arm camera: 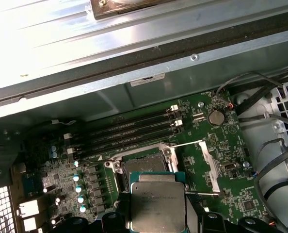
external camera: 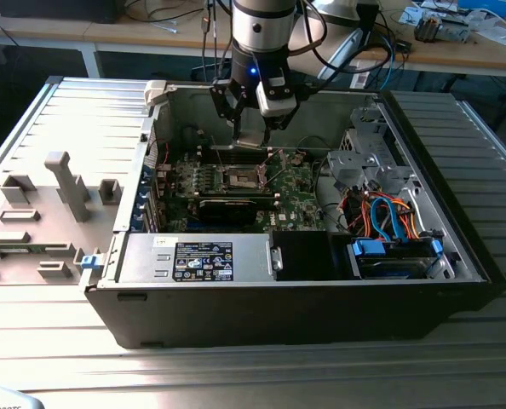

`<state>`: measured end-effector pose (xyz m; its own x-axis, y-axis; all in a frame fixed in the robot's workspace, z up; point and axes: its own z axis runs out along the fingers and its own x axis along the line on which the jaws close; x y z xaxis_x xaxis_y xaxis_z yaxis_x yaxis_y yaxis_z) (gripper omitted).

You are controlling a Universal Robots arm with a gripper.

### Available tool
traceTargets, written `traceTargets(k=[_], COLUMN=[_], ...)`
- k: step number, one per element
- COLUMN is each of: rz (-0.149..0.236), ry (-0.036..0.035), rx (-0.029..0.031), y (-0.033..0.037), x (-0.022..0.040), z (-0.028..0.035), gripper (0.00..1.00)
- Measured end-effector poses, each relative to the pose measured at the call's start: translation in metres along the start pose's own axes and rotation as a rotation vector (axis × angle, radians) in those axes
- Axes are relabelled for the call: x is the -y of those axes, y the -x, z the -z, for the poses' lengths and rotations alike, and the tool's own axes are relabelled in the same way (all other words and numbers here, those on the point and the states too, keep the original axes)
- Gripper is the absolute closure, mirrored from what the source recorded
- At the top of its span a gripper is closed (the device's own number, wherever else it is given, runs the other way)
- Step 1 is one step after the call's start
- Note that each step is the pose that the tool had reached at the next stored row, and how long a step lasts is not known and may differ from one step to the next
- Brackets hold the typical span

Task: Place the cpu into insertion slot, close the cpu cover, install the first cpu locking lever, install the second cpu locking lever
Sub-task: 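Place the cpu into insertion slot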

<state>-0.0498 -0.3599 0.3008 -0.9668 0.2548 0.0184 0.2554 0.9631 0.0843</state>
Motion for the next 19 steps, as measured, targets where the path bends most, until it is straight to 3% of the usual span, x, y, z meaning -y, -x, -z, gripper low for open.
traceTargets(k=[19], rz=[-0.042], ry=[-0.0014], rx=[0.0041], y=[0.0], x=[0.0001], z=[-0.0011], gripper=[0.46])
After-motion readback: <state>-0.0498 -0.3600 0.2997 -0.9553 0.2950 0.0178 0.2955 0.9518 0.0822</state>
